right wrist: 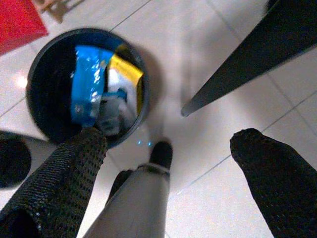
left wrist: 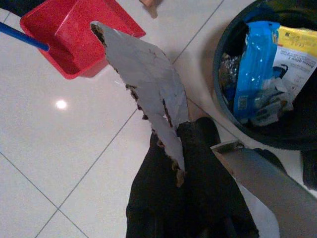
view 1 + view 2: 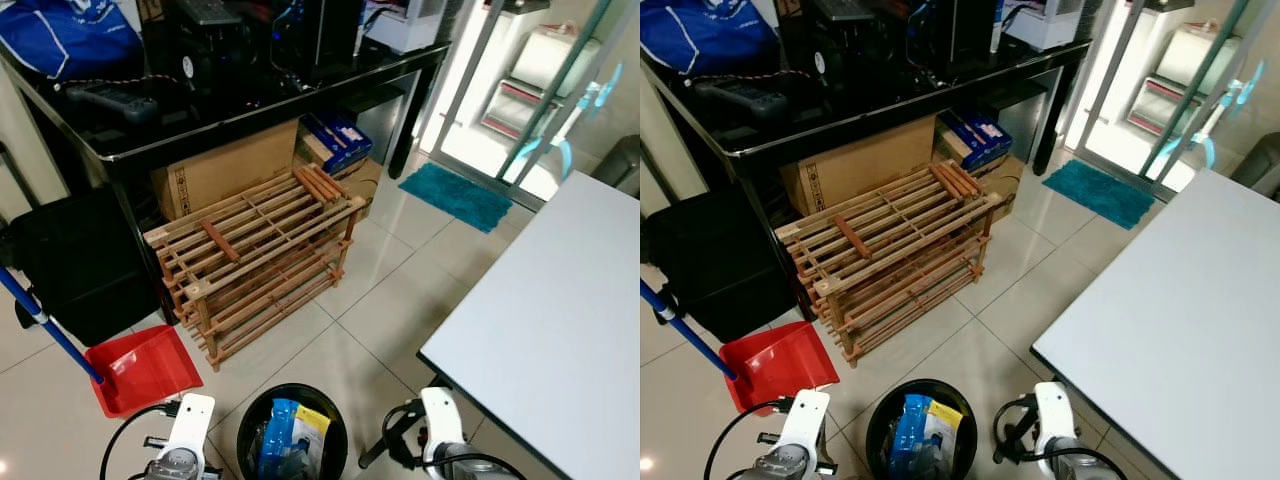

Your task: Picking trash to rubbish bin

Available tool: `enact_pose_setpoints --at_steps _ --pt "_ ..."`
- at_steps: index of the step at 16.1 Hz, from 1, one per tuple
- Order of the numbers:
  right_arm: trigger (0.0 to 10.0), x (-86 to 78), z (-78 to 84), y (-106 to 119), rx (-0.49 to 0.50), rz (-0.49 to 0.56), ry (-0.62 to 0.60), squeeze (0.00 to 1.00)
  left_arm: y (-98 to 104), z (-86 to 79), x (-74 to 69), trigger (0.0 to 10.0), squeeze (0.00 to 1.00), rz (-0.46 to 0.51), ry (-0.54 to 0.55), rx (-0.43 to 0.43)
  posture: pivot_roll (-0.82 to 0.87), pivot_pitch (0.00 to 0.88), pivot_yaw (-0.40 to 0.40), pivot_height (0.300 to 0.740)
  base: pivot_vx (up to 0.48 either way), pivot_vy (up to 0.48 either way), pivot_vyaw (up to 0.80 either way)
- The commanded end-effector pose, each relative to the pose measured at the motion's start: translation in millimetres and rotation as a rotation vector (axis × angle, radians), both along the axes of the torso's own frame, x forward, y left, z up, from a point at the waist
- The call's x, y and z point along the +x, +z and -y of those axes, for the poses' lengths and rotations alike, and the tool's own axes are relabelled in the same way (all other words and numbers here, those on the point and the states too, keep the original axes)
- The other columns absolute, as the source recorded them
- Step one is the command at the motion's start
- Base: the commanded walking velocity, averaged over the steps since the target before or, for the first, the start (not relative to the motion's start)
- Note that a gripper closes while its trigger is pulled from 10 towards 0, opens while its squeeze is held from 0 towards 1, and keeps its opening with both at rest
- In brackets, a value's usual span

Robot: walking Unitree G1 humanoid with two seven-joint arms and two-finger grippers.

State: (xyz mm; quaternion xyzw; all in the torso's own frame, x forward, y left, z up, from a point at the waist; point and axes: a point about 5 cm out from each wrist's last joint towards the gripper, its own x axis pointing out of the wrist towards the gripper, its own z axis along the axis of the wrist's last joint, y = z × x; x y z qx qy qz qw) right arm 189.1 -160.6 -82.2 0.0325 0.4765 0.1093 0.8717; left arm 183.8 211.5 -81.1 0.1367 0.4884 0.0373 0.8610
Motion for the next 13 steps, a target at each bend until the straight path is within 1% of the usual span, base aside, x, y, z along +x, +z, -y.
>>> enact_pose_setpoints --at_steps 1,4,5,6,7,8,9,10,11,13 --pt "10.0 -4.6 2.0 -2.0 -0.002 -0.026 0.029 0.0 1.3 3.6 4.1 10.0 0.0 0.006 -0.027 -0.008 0.0 0.071 -0.109 0.74 0.0 0.0 0.0" --pt "10.0 -10.6 -2.5 -4.1 0.053 -0.074 0.086 0.0 2.2 7.3 7.2 10.0 0.0 0.01 -0.043 -0.014 -0.01 0.079 -0.111 0.74 0.0 0.0 0.0" --pt "10.0 -20.6 -3.7 -7.3 0.06 -0.127 0.217 0.0 2.5 10.0 8.8 10.0 0.0 0.012 -0.052 -0.019 -0.02 0.084 -0.113 0.74 0.0 0.0 0.0" --pt "10.0 -21.0 -3.7 -6.6 0.078 -0.123 0.245 0.0 2.8 11.7 9.9 10.0 0.0 0.013 -0.058 -0.023 -0.02 0.088 -0.115 0.74 0.0 0.0 0.0" --pt "10.0 -20.3 -3.5 -6.0 0.088 -0.121 0.244 0.0 3.0 12.5 10.5 10.0 0.0 0.014 -0.06 -0.024 -0.02 0.088 -0.115 0.74 0.0 0.0 0.0" --pt "10.0 -17.5 -3.3 -4.1 0.105 -0.117 0.258 0.0 3.6 13.9 12.2 10.0 0.0 0.017 -0.064 -0.028 -0.02 0.091 -0.115 0.74 0.0 0.0 0.0" --pt "10.0 -13.5 -1.1 -1.7 0.096 -0.114 0.294 0.0 4.6 15.5 14.7 10.0 0.0 0.023 -0.068 -0.032 -0.02 0.093 -0.114 0.74 0.0 0.0 0.0" --pt "10.0 -4.3 -0.3 3.4 0.112 -0.084 0.296 0.0 5.8 16.4 17.2 10.0 0.0 0.027 -0.074 -0.034 -0.03 0.095 -0.112 0.74 0.0 0.0 0.0" --pt "10.0 6.8 -4.8 10.7 0.168 -0.04 0.304 0.0 7.2 17.4 20.1 10.0 0.0 0.033 -0.081 -0.039 -0.03 0.096 -0.11 0.74 0.0 0.0 0.0" --pt "10.0 22.8 -20.1 22.8 0.274 0.027 0.333 0.0 10.6 19.7 26.9 10.0 0.0 0.048 -0.1 -0.042 -0.03 0.101 -0.109 0.74 0.0 0.0 0.0"
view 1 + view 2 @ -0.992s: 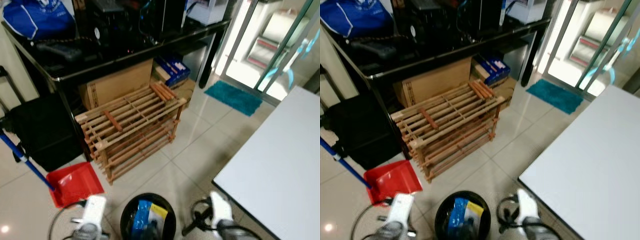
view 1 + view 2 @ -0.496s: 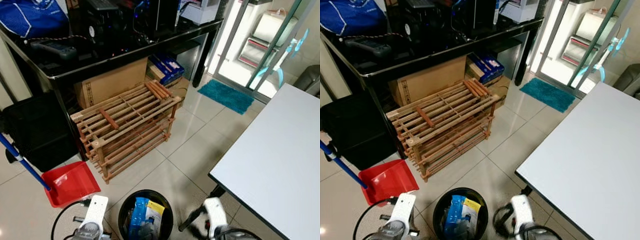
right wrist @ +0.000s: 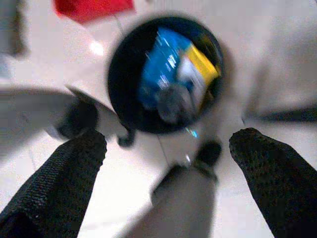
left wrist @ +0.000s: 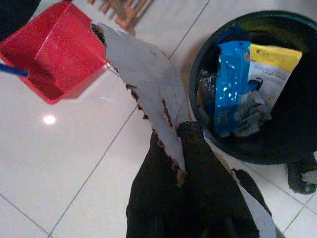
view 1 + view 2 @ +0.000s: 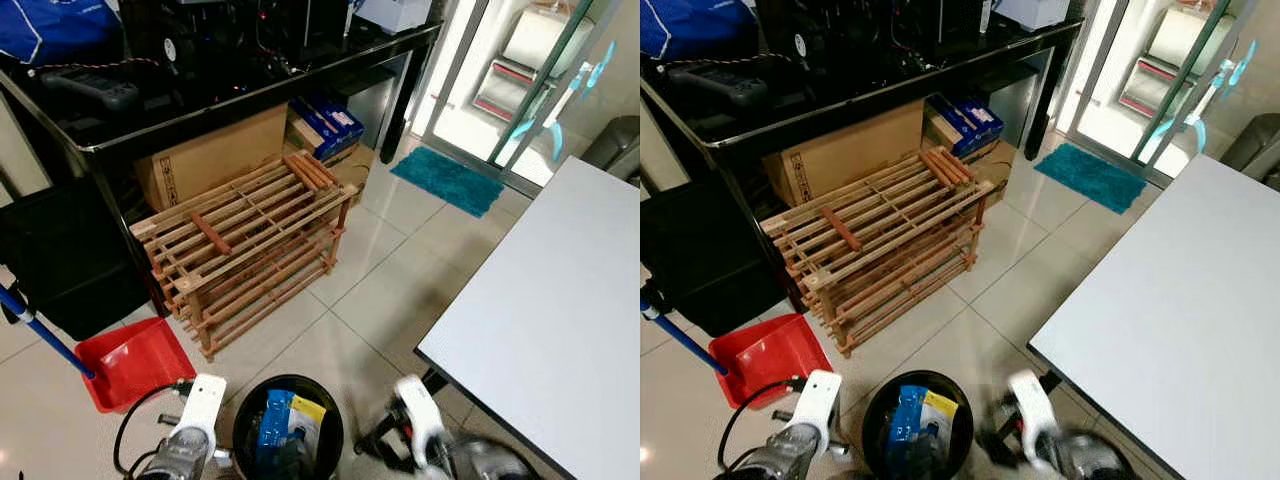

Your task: Picking trash to rubbish bin

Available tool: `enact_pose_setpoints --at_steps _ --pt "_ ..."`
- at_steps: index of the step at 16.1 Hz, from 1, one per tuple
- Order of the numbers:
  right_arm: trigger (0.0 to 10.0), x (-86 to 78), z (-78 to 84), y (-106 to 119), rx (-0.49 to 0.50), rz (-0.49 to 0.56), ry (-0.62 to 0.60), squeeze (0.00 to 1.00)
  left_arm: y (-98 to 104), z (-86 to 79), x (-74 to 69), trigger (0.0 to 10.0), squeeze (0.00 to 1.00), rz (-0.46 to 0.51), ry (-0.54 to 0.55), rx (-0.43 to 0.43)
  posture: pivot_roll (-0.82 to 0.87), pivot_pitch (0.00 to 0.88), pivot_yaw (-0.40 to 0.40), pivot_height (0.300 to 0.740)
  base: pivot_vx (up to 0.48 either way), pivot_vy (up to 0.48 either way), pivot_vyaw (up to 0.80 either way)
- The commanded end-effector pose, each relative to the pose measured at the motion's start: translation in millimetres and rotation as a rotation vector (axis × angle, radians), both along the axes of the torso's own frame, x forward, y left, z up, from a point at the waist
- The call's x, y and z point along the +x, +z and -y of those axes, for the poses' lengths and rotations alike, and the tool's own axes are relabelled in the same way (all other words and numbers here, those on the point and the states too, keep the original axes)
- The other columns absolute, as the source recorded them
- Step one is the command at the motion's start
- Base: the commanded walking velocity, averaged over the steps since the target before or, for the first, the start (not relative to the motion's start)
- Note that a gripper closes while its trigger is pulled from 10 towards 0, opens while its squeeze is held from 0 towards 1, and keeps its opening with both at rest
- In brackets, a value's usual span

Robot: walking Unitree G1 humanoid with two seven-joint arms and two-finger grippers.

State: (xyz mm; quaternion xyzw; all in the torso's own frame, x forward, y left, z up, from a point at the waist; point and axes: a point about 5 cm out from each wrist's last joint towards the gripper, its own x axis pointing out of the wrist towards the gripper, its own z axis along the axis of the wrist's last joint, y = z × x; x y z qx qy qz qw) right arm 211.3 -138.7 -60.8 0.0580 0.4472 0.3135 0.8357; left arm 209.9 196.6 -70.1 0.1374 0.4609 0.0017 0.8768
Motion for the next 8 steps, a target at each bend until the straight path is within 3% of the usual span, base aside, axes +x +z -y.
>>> enact_pose_setpoints --at_steps 1,3,8 --pt "10.0 4.6 -3.1 4.3 0.052 0.009 -0.007 0.0 0.9 6.0 3.3 10.0 0.0 0.0 -0.036 -0.006 -0.03 0.102 -0.107 0.74 0.0 0.0 0.0" --pt "10.0 7.1 -16.9 8.6 0.146 0.005 -0.002 0.0 3.5 11.1 8.9 10.0 0.0 0.008 -0.063 -0.015 -0.03 0.112 -0.102 0.74 0.0 0.0 0.0" --pt "10.0 -3.0 -27.2 8.3 0.231 -0.007 0.046 0.0 3.7 17.9 10.5 10.0 0.0 0.012 -0.079 -0.036 -0.05 0.145 -0.1 0.74 0.0 0.0 0.0"
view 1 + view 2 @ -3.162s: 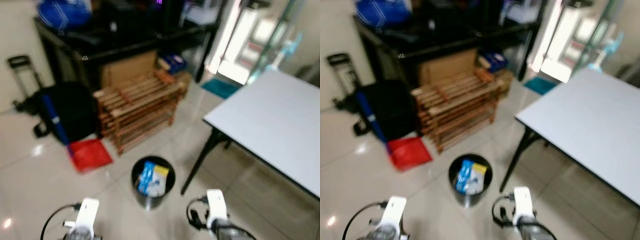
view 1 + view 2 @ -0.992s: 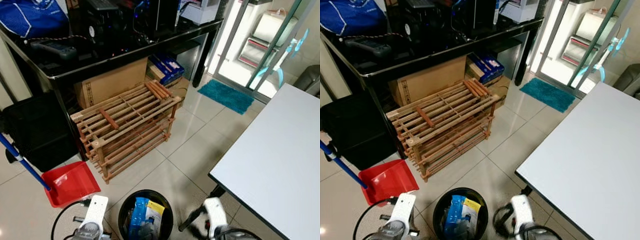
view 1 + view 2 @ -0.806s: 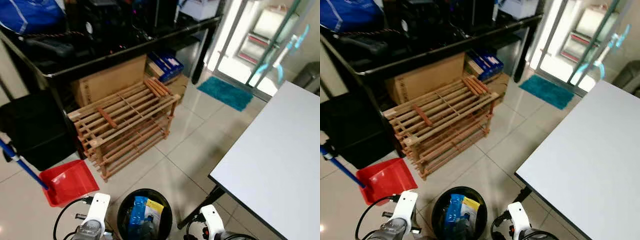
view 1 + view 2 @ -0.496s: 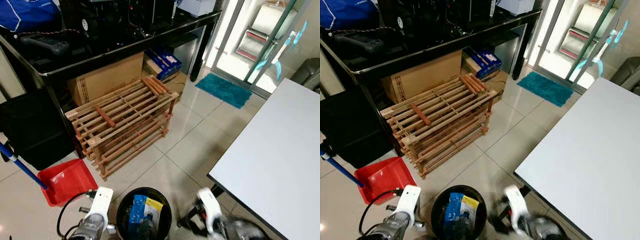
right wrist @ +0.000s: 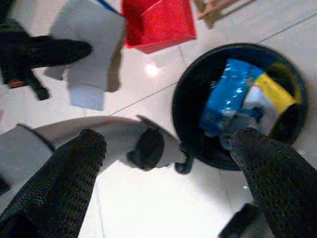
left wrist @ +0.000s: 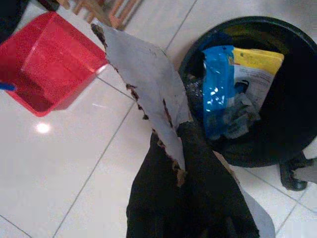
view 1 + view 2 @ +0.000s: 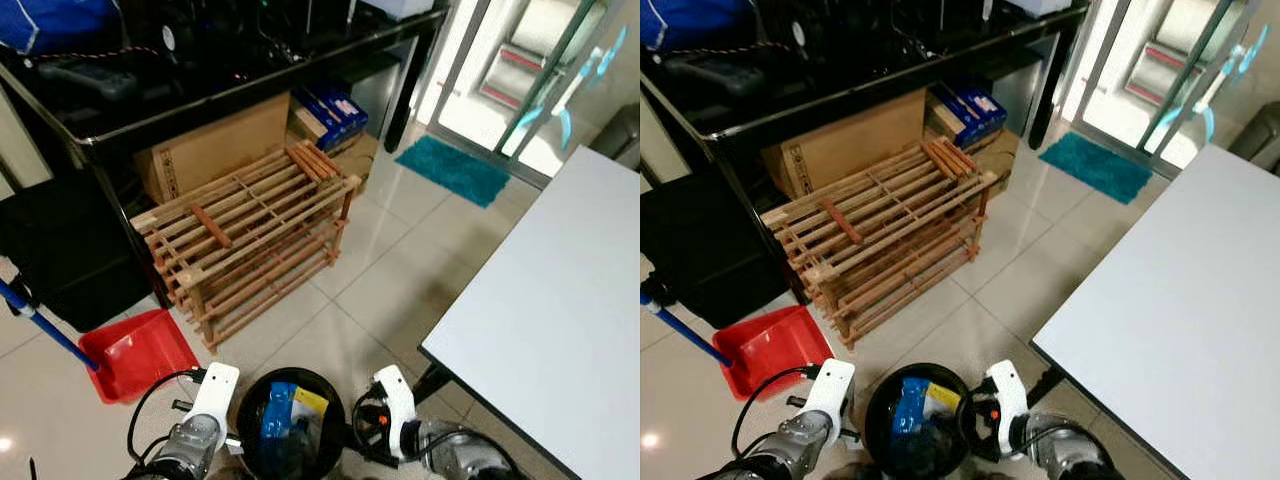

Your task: Picking trash to rubbish bin

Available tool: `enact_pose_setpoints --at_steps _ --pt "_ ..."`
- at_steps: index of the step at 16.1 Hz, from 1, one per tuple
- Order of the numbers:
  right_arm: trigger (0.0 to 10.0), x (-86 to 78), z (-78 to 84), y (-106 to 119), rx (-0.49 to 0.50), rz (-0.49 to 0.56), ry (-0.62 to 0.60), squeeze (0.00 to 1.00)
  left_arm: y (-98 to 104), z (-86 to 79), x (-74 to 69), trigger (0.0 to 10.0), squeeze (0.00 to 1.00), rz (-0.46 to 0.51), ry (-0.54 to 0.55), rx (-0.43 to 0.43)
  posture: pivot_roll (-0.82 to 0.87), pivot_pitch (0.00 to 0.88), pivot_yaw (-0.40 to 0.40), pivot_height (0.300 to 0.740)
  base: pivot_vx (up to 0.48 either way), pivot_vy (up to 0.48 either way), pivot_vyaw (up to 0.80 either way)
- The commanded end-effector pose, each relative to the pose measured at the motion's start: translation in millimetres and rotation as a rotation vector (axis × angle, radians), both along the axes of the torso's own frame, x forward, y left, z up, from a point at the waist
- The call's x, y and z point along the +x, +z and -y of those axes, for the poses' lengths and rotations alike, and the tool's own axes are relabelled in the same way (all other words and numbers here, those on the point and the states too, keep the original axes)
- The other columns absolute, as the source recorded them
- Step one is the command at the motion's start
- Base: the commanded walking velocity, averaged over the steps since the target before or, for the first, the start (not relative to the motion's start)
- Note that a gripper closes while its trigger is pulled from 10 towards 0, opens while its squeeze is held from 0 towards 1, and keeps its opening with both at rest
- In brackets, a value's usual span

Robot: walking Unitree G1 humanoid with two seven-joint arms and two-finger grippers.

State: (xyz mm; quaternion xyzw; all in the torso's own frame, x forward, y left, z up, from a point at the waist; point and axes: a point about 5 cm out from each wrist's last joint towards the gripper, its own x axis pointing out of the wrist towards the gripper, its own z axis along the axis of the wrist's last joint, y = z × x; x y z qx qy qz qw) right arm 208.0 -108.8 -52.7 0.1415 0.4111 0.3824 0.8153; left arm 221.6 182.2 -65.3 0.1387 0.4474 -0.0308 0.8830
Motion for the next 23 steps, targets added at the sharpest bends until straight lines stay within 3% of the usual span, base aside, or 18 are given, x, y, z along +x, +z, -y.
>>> enact_pose_setpoints --at_steps 1,8,14,18,19,20,21,22,23 --pt "10.0 -2.3 0.9 0.2 0.024 -0.003 0.0 0.0 -0.9 7.2 -0.2 10.0 0.0 -0.004 -0.025 -0.022 -0.05 0.158 -0.101 0.74 0.0 0.0 0.0" --pt "10.0 -2.7 -12.3 9.7 0.119 0.022 -0.007 0.0 4.1 35.2 10.0 10.0 0.0 -0.002 -0.107 -0.156 -0.08 0.194 -0.086 0.74 0.0 0.0 0.0" --pt "10.0 -8.2 -9.0 12.9 0.133 0.021 -0.015 0.0 9.2 50.6 16.8 10.0 0.0 0.024 -0.203 -0.174 -0.11 0.209 -0.09 0.74 0.0 0.0 0.0" --pt "10.0 -11.0 -8.4 14.7 0.134 0.018 -0.021 0.0 10.1 52.9 17.7 10.0 0.0 0.033 -0.211 -0.189 -0.12 0.22 -0.089 0.74 0.0 0.0 0.0" --pt "10.0 -11.9 -8.4 15.1 0.135 0.016 -0.022 0.0 11.7 54.6 19.5 10.0 0.26 0.045 -0.209 -0.209 -0.12 0.222 -0.09 0.74 0.0 0.0 0.0" --pt "10.0 -12.9 -8.2 15.6 0.136 0.014 -0.024 0.0 14.1 58.8 22.2 10.0 0.17 0.057 -0.221 -0.238 -0.12 0.226 -0.09 0.74 0.0 0.0 0.0" --pt "10.0 -13.6 -7.7 15.7 0.135 0.012 -0.027 0.0 15.3 62.3 23.4 10.0 0.18 0.061 -0.236 -0.252 -0.12 0.226 -0.09 0.74 0.0 0.0 0.0" --pt "10.0 -14.1 -7.3 15.9 0.134 0.01 -0.03 0.0 15.9 64.3 24.1 10.0 0.55 0.064 -0.239 -0.257 -0.13 0.228 -0.09 0.74 0.0 0.0 0.0" --pt "10.0 -14.7 -6.9 16.3 0.133 0.01 -0.031 0.0 16.2 64.9 24.5 10.0 1.0 0.067 -0.237 -0.254 -0.13 0.227 -0.091 0.74 0.0 0.0 0.0"
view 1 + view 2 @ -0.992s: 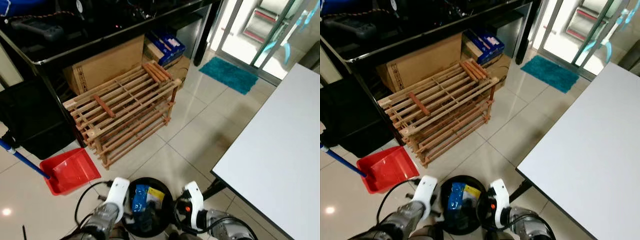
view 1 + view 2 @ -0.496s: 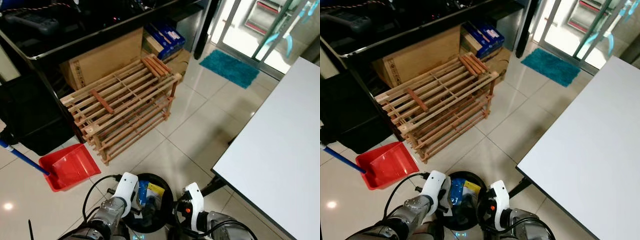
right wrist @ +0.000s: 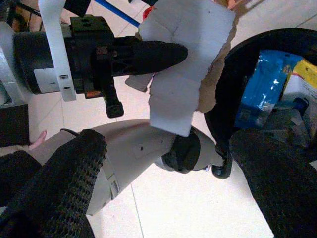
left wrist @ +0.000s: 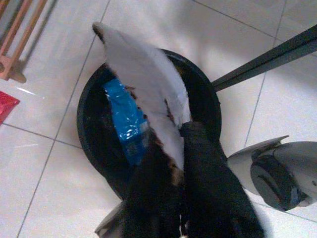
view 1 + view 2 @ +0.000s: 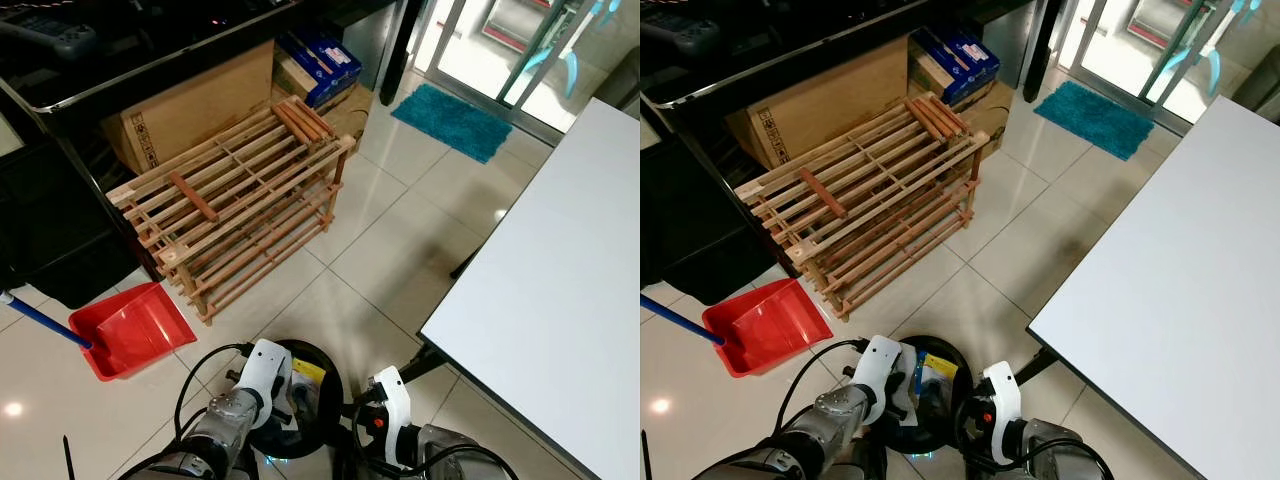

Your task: Picking trash to rubbish bin

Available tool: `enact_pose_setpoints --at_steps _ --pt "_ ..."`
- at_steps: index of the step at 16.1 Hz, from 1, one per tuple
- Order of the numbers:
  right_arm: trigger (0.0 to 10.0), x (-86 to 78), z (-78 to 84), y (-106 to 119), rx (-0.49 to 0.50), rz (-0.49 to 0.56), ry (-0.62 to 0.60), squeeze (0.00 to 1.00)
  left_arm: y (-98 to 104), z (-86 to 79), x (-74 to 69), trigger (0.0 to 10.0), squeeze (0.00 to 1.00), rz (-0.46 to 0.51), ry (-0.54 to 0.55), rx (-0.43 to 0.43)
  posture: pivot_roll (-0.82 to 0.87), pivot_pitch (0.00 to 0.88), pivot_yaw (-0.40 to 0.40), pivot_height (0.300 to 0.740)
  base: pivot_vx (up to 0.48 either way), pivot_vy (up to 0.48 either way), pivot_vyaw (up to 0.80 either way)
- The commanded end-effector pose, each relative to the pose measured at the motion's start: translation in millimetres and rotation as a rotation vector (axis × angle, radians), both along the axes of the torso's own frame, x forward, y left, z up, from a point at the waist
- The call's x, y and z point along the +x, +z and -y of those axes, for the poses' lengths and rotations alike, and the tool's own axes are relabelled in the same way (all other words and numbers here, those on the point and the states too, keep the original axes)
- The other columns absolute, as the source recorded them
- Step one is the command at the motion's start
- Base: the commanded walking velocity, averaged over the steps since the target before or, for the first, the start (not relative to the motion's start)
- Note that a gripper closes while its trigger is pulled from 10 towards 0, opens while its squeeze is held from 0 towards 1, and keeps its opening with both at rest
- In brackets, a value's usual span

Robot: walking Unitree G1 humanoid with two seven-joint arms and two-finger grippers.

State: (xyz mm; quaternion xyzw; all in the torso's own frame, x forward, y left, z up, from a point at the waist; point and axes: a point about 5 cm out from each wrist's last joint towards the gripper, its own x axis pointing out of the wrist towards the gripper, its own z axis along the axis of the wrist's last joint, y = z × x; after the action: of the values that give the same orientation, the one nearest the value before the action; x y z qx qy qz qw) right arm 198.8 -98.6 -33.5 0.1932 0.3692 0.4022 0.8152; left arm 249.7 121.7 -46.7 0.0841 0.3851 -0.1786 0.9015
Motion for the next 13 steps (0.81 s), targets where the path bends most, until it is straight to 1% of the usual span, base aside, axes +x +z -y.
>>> enact_pose_setpoints --at_steps 1,9,10,12,13 --pt "10.0 -5.8 3.4 -2.7 0.0 -0.026 -0.008 0.0 -2.2 4.6 -3.3 10.0 1.0 -0.015 -0.009 -0.015 -0.13 0.227 -0.089 0.74 0.0 0.0 0.0" --pt "10.0 -4.2 3.4 -1.9 -0.007 -0.031 -0.012 0.0 -3.2 -0.4 -4.1 10.0 1.0 -0.021 -0.007 0.004 -0.12 0.217 -0.087 0.74 0.0 0.0 0.0" --pt "10.0 -2.9 4.3 -2.7 -0.022 -0.025 -0.018 0.0 -3.3 -2.8 -4.1 10.0 0.0 -0.015 -0.01 0.022 -0.11 0.209 -0.084 0.74 0.0 0.0 0.0" --pt "10.0 -0.1 11.0 -9.0 -0.101 -0.018 -0.059 0.0 -6.7 -16.6 -8.8 10.0 0.0 -0.01 0.006 0.067 -0.1 0.191 -0.078 0.74 0.0 0.0 0.0" --pt "10.0 1.3 20.6 -16.7 -0.192 -0.019 -0.119 0.0 -11.5 -33.8 -16.6 10.0 0.0 -0.022 0.059 0.097 -0.08 0.177 -0.075 0.74 0.0 0.0 0.0"
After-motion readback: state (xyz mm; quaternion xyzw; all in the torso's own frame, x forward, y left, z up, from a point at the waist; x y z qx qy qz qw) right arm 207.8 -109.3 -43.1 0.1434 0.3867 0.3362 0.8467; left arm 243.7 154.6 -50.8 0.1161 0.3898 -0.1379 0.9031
